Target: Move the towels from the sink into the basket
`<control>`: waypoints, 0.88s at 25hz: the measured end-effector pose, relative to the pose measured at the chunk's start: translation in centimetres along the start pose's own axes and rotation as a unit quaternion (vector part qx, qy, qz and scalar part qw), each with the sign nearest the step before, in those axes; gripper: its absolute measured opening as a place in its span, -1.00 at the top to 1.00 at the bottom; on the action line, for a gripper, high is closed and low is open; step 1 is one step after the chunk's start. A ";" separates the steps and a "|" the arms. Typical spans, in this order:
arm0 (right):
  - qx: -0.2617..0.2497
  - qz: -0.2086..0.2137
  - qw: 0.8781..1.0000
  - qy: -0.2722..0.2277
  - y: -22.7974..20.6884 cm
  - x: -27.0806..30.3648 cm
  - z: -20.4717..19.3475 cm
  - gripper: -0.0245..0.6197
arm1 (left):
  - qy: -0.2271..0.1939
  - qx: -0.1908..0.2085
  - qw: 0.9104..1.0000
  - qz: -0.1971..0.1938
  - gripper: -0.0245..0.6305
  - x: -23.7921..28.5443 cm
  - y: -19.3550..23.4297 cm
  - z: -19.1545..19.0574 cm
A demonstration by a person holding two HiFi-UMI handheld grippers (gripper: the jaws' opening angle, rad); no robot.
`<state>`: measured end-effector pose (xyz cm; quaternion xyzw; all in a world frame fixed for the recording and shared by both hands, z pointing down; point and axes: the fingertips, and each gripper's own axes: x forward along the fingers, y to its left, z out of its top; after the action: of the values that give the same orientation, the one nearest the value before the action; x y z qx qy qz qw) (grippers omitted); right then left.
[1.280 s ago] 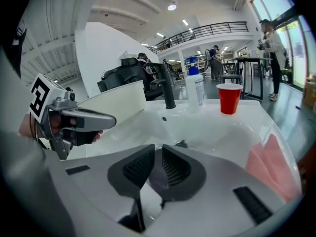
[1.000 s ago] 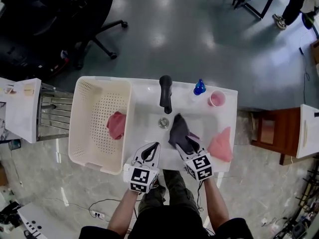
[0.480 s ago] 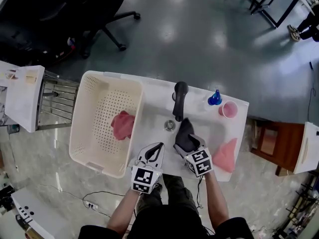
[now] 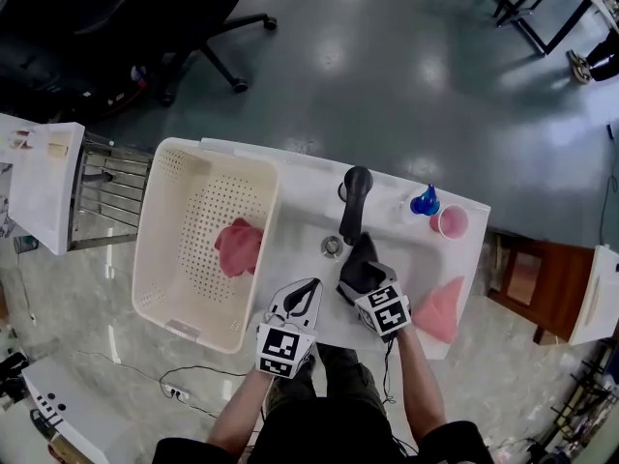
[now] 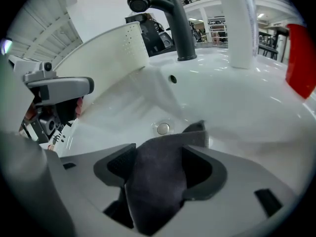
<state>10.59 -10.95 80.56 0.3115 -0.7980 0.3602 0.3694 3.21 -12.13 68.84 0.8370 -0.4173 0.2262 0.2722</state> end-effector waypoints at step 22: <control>-0.016 -0.027 0.999 0.016 -0.7 -0.1 -0.7 0.83 | 0.004 0.002 1.000 -0.003 0.90 0.1 -0.3 0.0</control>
<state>11.45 -10.76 81.02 0.3211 -0.7890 0.3426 0.3962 3.47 -12.05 68.80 0.8381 -0.4130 0.2294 0.2726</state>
